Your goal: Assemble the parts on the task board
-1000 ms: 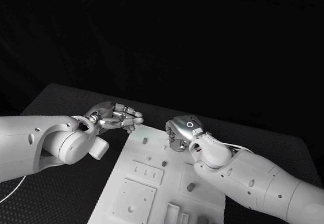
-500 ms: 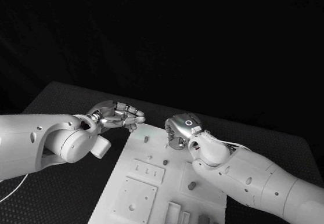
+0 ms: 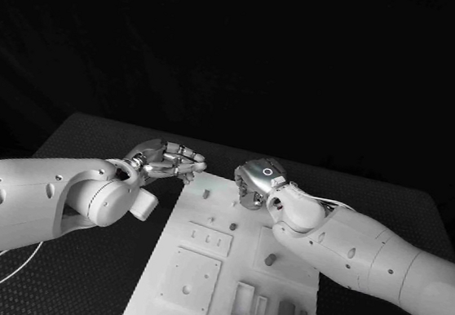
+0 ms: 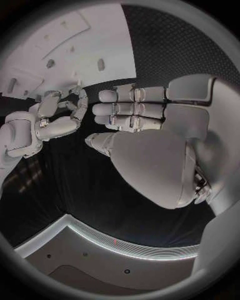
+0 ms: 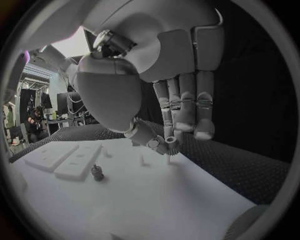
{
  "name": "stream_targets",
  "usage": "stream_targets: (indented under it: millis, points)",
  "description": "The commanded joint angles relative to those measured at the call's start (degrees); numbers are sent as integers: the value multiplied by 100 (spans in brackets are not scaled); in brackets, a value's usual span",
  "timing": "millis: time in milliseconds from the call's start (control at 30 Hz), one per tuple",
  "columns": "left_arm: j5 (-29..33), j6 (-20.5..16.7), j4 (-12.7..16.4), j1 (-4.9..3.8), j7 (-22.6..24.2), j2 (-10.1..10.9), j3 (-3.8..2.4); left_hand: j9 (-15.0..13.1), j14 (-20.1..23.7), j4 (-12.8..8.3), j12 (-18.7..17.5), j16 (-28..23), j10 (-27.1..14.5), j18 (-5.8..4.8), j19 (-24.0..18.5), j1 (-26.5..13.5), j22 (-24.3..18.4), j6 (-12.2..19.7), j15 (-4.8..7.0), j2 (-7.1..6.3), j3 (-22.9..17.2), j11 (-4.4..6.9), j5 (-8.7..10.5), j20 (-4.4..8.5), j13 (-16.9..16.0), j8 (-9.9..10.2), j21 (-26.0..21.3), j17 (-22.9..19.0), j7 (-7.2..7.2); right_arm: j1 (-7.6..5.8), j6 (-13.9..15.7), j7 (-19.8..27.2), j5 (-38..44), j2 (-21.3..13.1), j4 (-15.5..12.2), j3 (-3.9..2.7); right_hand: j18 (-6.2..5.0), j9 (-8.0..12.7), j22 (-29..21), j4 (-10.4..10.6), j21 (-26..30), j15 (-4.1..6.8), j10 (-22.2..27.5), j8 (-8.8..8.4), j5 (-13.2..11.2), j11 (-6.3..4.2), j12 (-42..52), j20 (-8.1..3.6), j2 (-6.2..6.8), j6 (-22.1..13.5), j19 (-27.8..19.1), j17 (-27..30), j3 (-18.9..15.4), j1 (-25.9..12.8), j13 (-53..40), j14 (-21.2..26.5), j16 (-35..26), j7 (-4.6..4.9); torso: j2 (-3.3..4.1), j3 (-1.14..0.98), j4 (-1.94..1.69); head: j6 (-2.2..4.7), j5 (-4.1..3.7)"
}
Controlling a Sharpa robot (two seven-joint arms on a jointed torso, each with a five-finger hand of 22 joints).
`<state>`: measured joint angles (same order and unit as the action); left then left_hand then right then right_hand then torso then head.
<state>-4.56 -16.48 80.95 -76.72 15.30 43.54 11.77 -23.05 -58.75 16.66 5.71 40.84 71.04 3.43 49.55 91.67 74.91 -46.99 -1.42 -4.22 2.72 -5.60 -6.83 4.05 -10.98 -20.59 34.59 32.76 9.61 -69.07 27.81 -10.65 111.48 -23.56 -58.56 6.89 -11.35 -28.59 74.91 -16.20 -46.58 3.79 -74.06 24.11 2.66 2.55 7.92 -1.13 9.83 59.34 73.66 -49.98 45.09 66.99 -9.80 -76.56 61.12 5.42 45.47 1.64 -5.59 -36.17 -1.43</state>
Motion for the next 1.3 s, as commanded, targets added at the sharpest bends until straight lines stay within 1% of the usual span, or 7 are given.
stream_targets:
  millis: [33, 100, 367, 467, 867, 1300]
  points:
    - [-4, 82, 2, -5, 34, -6, -6, -9, 22, 3, -26, -29, -13, 63, -44, -72, 76, 1, -9, -4, 23, -9, 24, 14, -6, 24, 25, -8, 57, 3, -149, 58, 41, 3, -13, 3, -365, -10, 114, -3, -31, 65, -357, -15, 12, -63, 15, -42, -2, 38, 13, 9, 34, 72, -245, 45, 29, 2, 2, -2, 0, -7, 2]
    - [-4, 78, 1, -5, 35, -8, -6, -9, 21, 2, -27, -29, -12, 64, -44, -72, 76, 1, -9, -5, 23, -9, 24, 14, -7, 24, 25, -8, 57, 5, -162, 66, 39, 12, -5, 5, -365, -11, 114, -3, -31, 66, -357, -16, 12, -63, 14, -42, -2, 39, 13, 10, 34, 71, -246, 45, 29, 2, 3, -2, 1, 0, 3]
    - [-4, 79, 2, -5, 35, -19, -7, -11, 21, 2, -30, -29, -11, 64, -45, -73, 76, 0, -9, -5, 21, -9, 24, 14, -10, 26, 26, -8, 57, 36, -155, 76, 27, 61, 49, 15, -365, -14, 114, -4, -33, 66, -359, -18, 12, -64, 12, -42, -1, 40, 10, 12, 36, 66, -252, 46, 31, 2, 9, -6, -3, -6, 16]
    - [-4, 82, -2, -5, 35, -26, -7, -12, 21, 2, -32, -29, -11, 64, -45, -73, 76, 0, -9, -6, 21, -9, 25, 14, -10, 27, 26, -8, 57, 37, -150, 82, 27, 78, 64, 15, -365, -15, 113, -5, -34, 66, -359, -19, 12, -64, 10, -42, -2, 41, 9, 13, 37, 64, -254, 47, 31, 2, 14, -3, -3, 2, 25]
    - [-4, 84, -14, -5, 34, -38, -7, -14, 20, 2, -37, -30, -9, 64, -45, -74, 75, -1, -9, -6, 19, -9, 25, 14, -15, 30, 27, -7, 57, 45, -190, 107, 3, 120, 131, 22, -365, -18, 112, -6, -36, 66, -358, -24, 12, -63, 4, -41, -3, 40, 4, 18, 40, 56, -263, 49, 33, 3, 12, 3, 1, -12, 28]
    - [-4, 85, -20, -5, 31, -43, -7, -17, 21, 2, -43, -31, -8, 65, -46, -78, 74, 0, -10, -7, 17, -9, 27, 13, -19, 35, 28, -8, 58, 45, -156, 126, -43, 156, 233, 24, -365, -27, 99, 0, -22, 47, -313, -66, 12, -44, -45, -28, 19, 3, -38, 51, 77, 39, -288, 77, 15, 19, 15, 2, 4, 15, 24]
